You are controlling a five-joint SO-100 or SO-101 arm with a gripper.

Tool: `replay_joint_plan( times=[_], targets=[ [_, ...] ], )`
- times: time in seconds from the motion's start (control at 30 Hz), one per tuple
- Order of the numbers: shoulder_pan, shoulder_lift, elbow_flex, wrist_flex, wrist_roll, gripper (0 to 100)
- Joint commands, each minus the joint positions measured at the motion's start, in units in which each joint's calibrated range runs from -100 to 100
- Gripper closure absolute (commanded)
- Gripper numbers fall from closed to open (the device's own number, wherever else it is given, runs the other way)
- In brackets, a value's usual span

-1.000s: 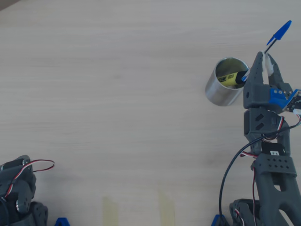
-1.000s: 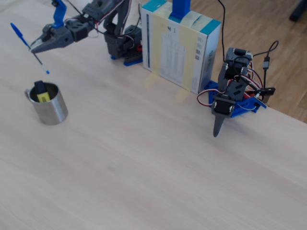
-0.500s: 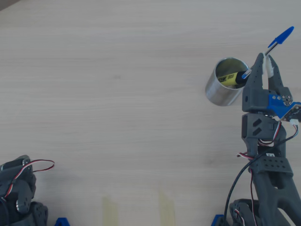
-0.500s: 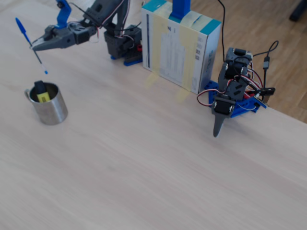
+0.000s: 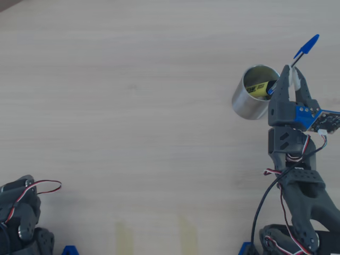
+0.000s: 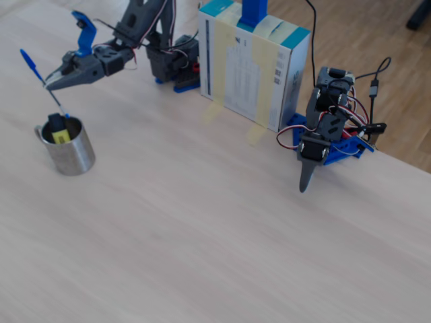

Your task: Grab the blue pen and put it in the silver cup.

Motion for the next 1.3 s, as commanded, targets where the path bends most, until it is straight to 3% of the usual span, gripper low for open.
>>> replay_joint_plan(
  times=[0.0, 0.63, 1.27],
  targets=[
    [1.04, 1.91, -4.26, -2.4, 0.51, 98],
    [0.78, 15.3, -15.6, -2.65, 0.56, 98],
    [2.43, 19.37, -13.87, -1.88, 0.2, 98]
  ],
)
